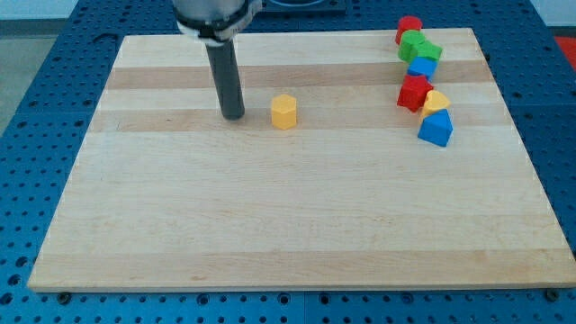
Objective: Push yellow hexagon closer to the blue triangle
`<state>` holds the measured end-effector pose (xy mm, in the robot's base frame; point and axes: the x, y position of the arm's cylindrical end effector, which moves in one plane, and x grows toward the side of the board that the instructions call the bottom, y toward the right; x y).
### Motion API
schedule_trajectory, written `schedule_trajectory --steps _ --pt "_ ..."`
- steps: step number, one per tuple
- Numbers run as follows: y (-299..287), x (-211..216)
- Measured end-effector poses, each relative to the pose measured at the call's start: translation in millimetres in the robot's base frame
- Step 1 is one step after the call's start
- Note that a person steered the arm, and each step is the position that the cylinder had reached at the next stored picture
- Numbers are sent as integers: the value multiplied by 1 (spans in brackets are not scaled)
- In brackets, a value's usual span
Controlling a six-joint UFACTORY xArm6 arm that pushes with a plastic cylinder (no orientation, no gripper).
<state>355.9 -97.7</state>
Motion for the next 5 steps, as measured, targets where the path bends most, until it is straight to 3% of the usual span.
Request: schedule_trajectory --steps 1,3,5 --pt "29 -10" --pt "170 103" --pt "185 122"
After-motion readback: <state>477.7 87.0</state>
